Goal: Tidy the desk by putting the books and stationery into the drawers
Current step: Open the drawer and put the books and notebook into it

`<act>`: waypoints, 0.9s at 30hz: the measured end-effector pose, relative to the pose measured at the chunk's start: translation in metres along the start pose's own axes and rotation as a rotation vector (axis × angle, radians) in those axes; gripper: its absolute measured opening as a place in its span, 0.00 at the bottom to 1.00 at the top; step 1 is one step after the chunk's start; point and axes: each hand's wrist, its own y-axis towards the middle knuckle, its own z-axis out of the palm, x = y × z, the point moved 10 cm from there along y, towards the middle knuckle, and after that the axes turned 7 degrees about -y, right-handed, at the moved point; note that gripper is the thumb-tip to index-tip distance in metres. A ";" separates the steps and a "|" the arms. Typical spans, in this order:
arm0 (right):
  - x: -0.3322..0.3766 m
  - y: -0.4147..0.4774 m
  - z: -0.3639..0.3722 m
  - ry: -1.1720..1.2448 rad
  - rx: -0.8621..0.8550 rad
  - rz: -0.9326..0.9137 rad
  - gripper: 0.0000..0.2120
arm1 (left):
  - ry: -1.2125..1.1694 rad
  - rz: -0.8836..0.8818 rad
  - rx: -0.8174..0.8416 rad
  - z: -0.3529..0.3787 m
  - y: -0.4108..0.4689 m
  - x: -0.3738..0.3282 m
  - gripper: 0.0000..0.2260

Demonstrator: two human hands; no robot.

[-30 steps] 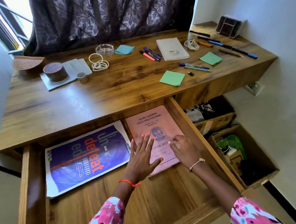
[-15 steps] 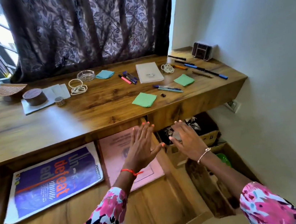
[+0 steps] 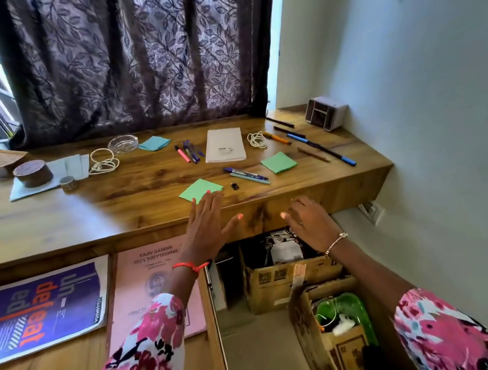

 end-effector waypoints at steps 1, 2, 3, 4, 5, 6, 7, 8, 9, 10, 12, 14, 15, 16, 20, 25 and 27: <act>-0.004 0.006 -0.002 0.016 -0.002 0.005 0.16 | -0.002 -0.016 0.002 0.000 0.007 0.001 0.41; -0.008 0.013 -0.003 0.033 -0.001 0.009 0.16 | -0.005 -0.036 0.008 0.002 0.015 0.003 0.42; -0.012 0.021 -0.003 0.049 0.002 0.012 0.17 | -0.004 -0.063 0.026 0.004 0.023 0.007 0.43; -0.015 0.028 -0.003 0.063 0.004 0.010 0.17 | -0.003 -0.084 0.039 0.006 0.030 0.011 0.45; -0.017 0.037 -0.003 0.079 0.006 0.007 0.17 | -0.003 -0.108 0.048 0.008 0.038 0.015 0.46; -0.019 0.047 -0.003 0.096 0.006 0.003 0.17 | -0.010 -0.131 0.053 0.011 0.048 0.020 0.46; -0.022 0.059 -0.003 0.111 0.005 -0.001 0.17 | -0.023 -0.164 0.062 0.013 0.057 0.025 0.43; -0.024 0.070 -0.003 0.127 0.004 -0.001 0.17 | -0.036 -0.188 0.070 0.018 0.067 0.030 0.39; -0.025 0.080 -0.003 0.143 0.002 0.001 0.17 | -0.052 -0.213 0.088 0.022 0.075 0.034 0.34; -0.027 0.093 -0.001 0.155 0.006 0.005 0.17 | -0.068 -0.227 0.104 0.028 0.085 0.039 0.31; -0.031 0.118 0.005 0.158 0.030 0.014 0.18 | -0.095 -0.262 0.135 0.038 0.103 0.051 0.28; -0.035 0.140 0.013 0.160 0.071 0.031 0.19 | -0.114 -0.300 0.146 0.046 0.115 0.062 0.27; -0.036 0.150 0.017 0.167 0.089 0.042 0.19 | -0.123 -0.324 0.146 0.049 0.121 0.067 0.28; -0.038 0.161 0.020 0.176 0.106 0.055 0.19 | -0.135 -0.343 0.144 0.052 0.127 0.074 0.27; -0.046 0.198 0.033 0.211 0.129 0.089 0.19 | -0.146 -0.457 0.174 0.059 0.148 0.101 0.26; -0.055 0.240 0.041 0.308 0.126 0.127 0.18 | -0.169 -0.562 0.166 0.058 0.176 0.116 0.26; -0.057 0.258 0.043 0.336 0.132 0.139 0.17 | -0.199 -0.540 0.170 0.063 0.191 0.122 0.23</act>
